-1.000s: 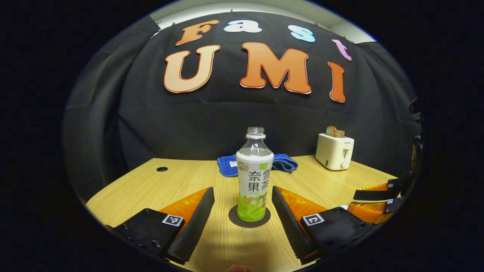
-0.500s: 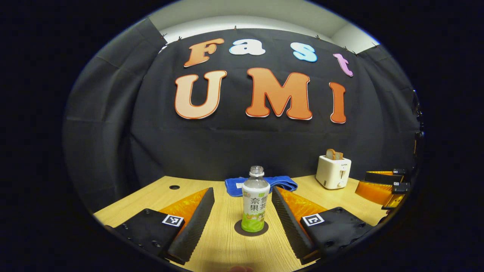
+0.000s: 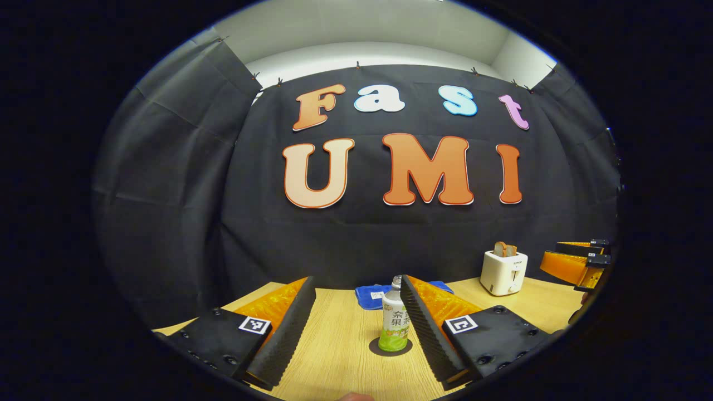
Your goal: Open the teacup lid with one hand, grasp the water bottle and pour water into the teacup with the other hand; after pouring, place the water bottle on the coaster and then close the teacup lid.
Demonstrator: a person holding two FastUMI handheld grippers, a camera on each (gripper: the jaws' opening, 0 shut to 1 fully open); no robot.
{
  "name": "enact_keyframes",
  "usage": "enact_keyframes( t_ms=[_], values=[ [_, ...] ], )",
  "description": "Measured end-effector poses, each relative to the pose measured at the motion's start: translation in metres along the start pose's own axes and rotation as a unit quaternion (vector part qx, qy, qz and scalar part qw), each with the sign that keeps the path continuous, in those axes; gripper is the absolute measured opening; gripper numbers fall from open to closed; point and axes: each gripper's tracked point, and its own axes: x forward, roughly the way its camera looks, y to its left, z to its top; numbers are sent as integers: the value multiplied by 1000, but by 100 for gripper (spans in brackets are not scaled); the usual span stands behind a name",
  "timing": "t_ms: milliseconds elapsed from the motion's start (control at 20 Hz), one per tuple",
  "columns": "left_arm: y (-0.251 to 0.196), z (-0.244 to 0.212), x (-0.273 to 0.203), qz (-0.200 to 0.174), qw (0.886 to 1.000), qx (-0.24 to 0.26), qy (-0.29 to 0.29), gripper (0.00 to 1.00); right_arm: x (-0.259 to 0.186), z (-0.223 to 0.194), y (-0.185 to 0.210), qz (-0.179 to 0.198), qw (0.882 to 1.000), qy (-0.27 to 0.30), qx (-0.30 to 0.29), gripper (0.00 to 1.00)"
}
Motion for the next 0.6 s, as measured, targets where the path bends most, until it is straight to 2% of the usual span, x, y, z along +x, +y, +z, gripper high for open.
enact_keyframes(
  t_ms=[300, 600],
  values=[
    [4, 15, -5, 0, 999, 12, -29, 98, -5, 4, 13, 14, 1000, -7, -2, 87],
    [7, 10, 0, -4, 1000, 8, -28, 96, 2, 10, -2, -20, 999, -23, -12, 88]
  ],
)
